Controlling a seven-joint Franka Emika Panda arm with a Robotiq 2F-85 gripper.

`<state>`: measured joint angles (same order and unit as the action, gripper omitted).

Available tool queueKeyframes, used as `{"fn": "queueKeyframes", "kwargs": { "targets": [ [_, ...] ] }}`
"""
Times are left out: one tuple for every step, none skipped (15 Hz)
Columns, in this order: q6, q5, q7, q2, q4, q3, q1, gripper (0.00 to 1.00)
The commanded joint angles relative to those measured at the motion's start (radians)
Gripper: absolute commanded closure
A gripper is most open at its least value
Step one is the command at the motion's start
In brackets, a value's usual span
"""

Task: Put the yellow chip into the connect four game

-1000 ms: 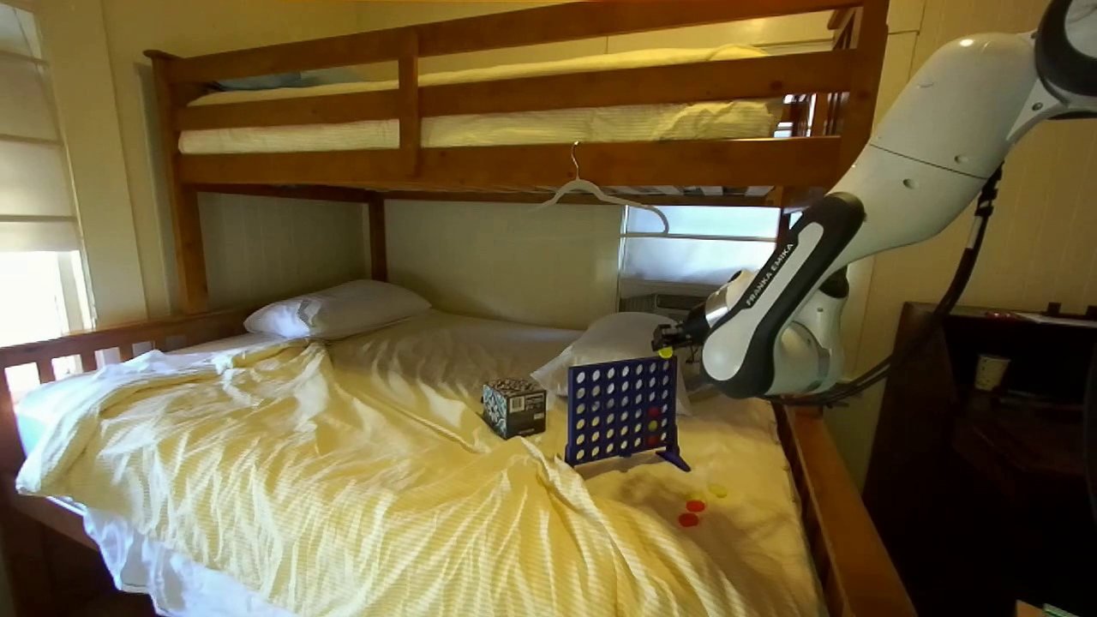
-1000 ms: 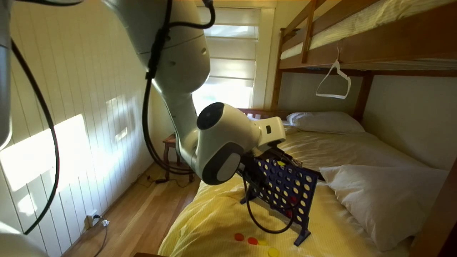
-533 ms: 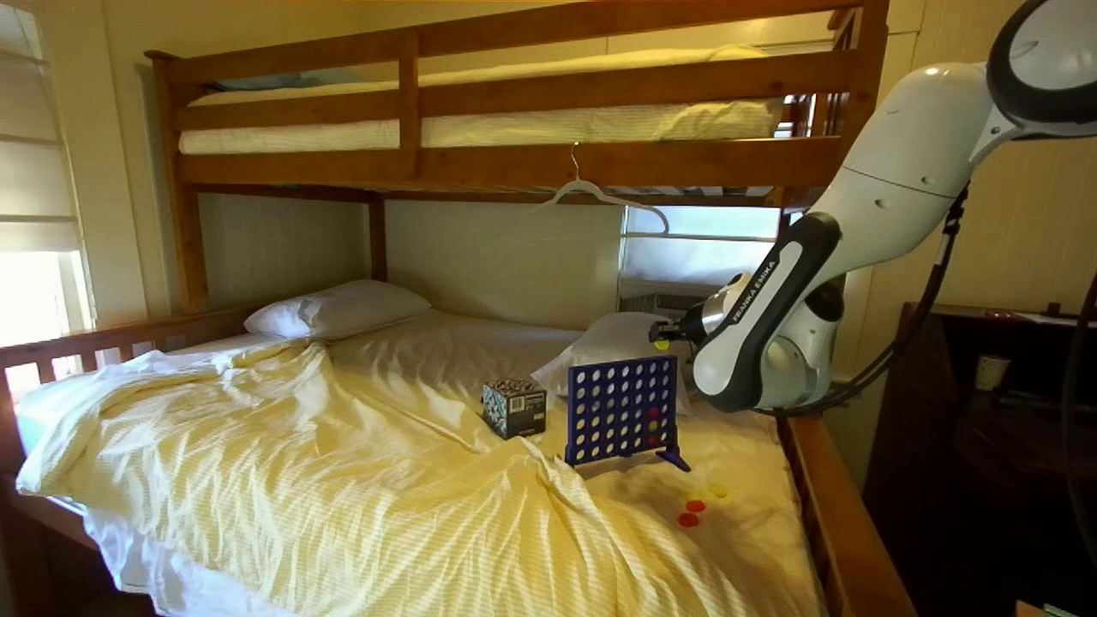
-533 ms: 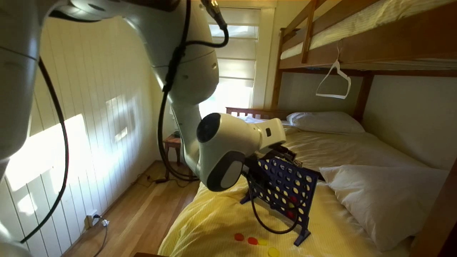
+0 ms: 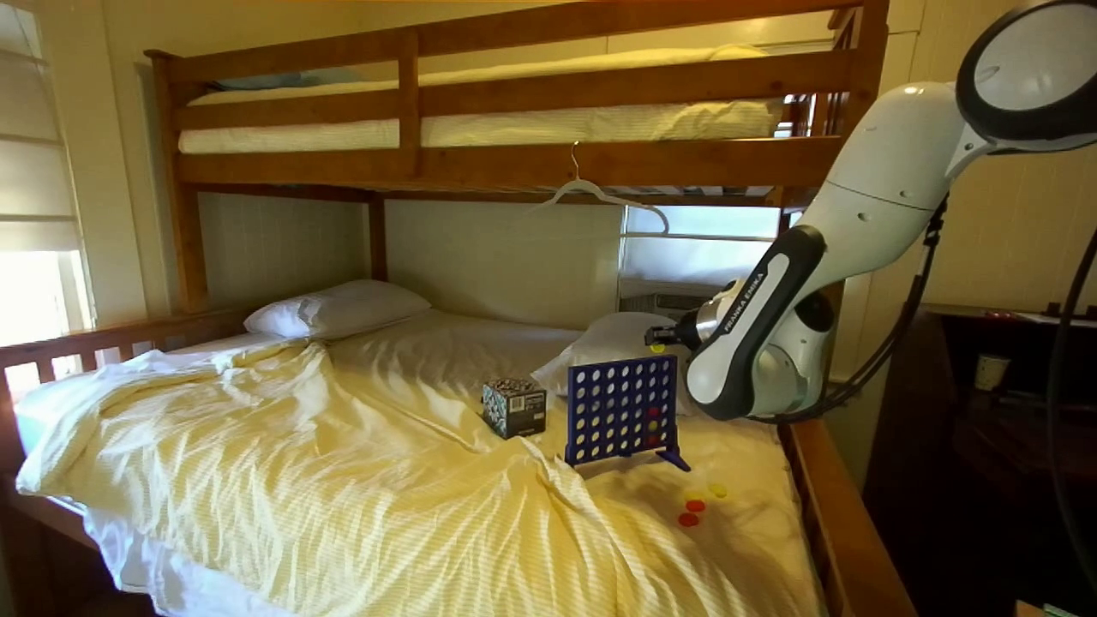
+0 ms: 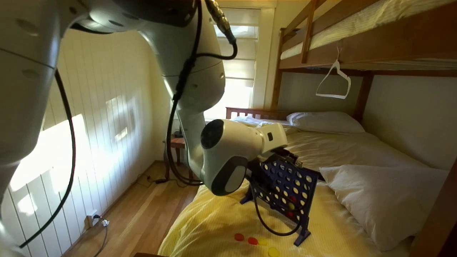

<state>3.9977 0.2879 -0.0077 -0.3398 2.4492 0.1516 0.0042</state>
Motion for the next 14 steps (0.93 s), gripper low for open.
{"fn": "queueKeyframes", "kwargs": {
  "targets": [
    [0.013, -0.037, -0.002, -0.029, -0.033, -0.018, -0.024, 0.90],
    [0.011, -0.047, 0.000, -0.031, -0.035, -0.019, -0.026, 0.90],
    [0.010, -0.054, 0.001, -0.034, -0.038, -0.020, -0.028, 0.90],
    [0.011, -0.056, 0.000, -0.040, -0.044, -0.021, -0.028, 0.90],
    [0.012, -0.060, -0.001, -0.046, -0.051, -0.021, -0.029, 0.90],
    [0.014, -0.063, -0.002, -0.052, -0.056, -0.022, -0.029, 0.90],
    [0.014, -0.066, -0.002, -0.056, -0.060, -0.022, -0.030, 0.90],
    [0.013, -0.071, -0.002, -0.059, -0.064, -0.023, -0.031, 0.90],
    [0.013, -0.071, -0.005, -0.063, -0.068, -0.023, -0.031, 0.90],
    [0.011, -0.076, -0.005, -0.067, -0.071, -0.024, -0.032, 0.90],
    [0.007, -0.080, -0.006, -0.071, -0.076, -0.024, -0.033, 0.90],
    [0.006, -0.082, -0.008, -0.075, -0.080, -0.024, -0.033, 0.90],
    [-0.002, -0.090, -0.008, -0.074, -0.080, -0.026, -0.033, 0.90],
    [-0.001, -0.089, -0.011, -0.077, -0.083, -0.026, -0.031, 0.90]
  ]
}}
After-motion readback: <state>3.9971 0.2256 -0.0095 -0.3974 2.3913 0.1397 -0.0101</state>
